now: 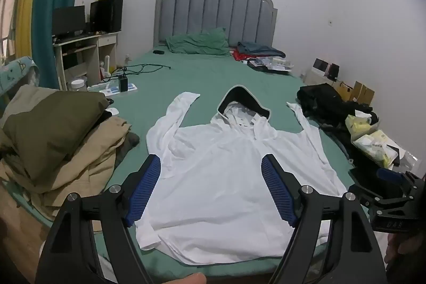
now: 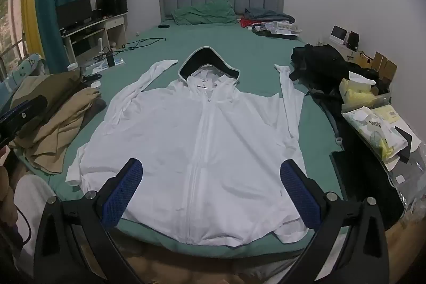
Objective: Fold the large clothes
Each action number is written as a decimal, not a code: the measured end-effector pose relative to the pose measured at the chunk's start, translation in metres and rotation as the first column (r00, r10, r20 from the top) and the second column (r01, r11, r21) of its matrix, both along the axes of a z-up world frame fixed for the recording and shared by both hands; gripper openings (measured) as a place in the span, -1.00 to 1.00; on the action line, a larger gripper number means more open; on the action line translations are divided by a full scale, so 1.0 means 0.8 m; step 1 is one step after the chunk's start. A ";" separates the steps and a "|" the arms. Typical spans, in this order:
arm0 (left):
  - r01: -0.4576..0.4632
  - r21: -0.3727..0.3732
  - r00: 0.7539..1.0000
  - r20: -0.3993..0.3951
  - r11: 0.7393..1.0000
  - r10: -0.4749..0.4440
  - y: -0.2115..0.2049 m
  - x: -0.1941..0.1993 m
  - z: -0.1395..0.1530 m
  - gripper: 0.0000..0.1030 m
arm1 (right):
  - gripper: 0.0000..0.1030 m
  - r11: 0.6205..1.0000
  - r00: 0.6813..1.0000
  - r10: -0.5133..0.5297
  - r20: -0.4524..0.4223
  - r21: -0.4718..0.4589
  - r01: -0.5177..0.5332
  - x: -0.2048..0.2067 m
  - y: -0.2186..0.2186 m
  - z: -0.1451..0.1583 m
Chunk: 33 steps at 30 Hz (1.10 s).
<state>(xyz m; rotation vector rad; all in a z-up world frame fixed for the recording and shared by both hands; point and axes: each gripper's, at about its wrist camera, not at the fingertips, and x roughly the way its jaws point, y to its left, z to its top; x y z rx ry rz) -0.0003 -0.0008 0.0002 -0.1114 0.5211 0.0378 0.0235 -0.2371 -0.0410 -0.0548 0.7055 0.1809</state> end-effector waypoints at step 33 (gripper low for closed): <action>0.002 -0.058 1.000 -0.026 0.998 -0.003 0.007 0.004 -0.007 0.57 | 0.98 1.000 1.000 -0.001 0.012 0.006 0.001 0.000 0.001 0.010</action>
